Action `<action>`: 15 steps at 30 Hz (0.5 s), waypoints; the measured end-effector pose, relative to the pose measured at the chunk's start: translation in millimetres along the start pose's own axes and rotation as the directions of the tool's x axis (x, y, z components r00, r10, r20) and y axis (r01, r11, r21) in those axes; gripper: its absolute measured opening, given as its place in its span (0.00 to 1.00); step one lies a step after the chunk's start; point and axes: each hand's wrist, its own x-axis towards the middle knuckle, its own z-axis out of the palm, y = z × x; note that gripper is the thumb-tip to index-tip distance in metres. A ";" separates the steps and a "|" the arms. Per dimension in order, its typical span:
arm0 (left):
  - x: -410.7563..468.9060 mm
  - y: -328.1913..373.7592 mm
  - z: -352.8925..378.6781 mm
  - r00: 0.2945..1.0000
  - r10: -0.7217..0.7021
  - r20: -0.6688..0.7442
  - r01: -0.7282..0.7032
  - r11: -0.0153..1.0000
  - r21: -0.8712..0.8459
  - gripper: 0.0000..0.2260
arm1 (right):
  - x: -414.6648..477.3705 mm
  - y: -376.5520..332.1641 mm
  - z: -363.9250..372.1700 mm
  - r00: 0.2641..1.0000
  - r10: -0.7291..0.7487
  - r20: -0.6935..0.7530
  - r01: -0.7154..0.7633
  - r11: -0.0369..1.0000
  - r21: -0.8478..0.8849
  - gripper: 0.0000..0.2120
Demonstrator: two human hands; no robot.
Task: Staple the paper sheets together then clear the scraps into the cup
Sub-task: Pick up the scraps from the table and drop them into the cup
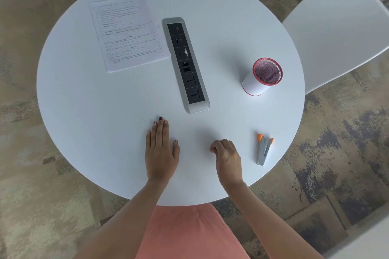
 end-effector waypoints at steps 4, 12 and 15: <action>0.3 0.2 -0.2 1.000 0.000 -0.001 0.000 1.000 -0.006 0.27 | -0.6 0.3 3.4 1.000 0.002 0.004 -0.002 0.999 -0.034 0.21; -0.3 -0.2 0.1 1.000 -0.003 0.004 0.003 1.000 -0.002 0.27 | -4.0 -2.6 8.3 0.999 0.021 0.034 -0.018 0.997 -0.078 0.27; 0.0 -0.7 1.2 1.000 0.003 0.003 -0.003 1.000 -0.004 0.27 | -4.8 -4.2 8.2 1.000 0.001 0.031 0.002 0.993 -0.119 0.29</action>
